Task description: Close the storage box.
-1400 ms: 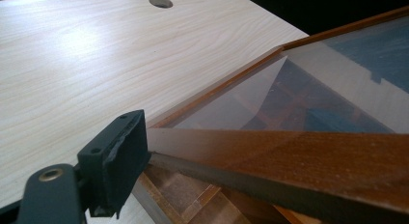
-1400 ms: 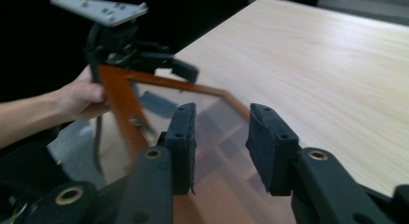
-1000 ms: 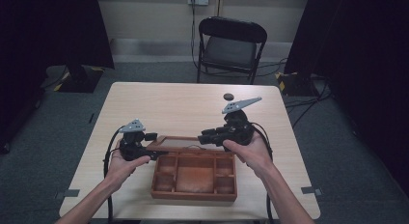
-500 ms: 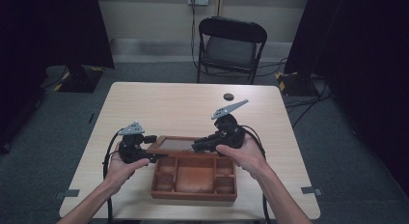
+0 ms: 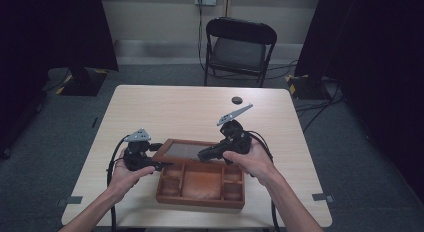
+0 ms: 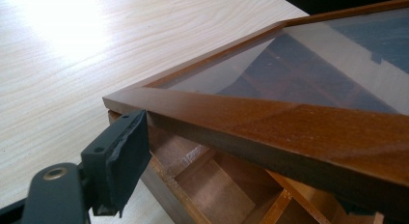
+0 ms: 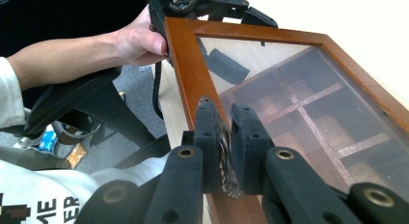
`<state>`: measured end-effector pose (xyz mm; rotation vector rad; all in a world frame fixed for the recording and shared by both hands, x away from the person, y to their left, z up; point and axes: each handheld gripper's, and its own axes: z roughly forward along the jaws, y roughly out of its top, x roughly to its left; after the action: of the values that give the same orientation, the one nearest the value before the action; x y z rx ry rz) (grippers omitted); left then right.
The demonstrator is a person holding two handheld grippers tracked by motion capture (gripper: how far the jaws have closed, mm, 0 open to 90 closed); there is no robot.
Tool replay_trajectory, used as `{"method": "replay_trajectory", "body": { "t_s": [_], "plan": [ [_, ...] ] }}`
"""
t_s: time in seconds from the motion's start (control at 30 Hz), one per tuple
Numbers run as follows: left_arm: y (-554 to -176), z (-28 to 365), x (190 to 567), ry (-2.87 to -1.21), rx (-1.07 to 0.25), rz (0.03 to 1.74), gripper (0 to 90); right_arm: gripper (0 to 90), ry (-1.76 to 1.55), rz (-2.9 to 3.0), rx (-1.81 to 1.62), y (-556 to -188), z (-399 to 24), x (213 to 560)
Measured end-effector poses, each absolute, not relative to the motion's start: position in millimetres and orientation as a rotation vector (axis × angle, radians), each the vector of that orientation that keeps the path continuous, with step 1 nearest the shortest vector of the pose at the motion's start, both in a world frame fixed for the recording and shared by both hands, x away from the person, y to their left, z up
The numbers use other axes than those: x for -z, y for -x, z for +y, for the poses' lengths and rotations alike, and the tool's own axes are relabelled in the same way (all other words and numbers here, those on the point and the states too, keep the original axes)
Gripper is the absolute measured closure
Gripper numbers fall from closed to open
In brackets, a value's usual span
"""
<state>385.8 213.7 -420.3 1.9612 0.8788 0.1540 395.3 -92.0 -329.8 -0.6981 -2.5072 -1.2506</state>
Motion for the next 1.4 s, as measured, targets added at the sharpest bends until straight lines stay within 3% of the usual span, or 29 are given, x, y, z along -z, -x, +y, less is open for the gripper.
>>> {"method": "replay_trajectory", "body": {
  "t_s": [0.2,1.4],
  "plan": [
    [-388,214,424,-1.971,-0.104,0.892,17.4,82.2,0.698,-2.507,1.266,-393,-95,333],
    [-416,264,445,-1.974,-0.135,1.086,20.6,82.0,0.583,-2.620,1.175,-371,-99,359]
  ]
}}
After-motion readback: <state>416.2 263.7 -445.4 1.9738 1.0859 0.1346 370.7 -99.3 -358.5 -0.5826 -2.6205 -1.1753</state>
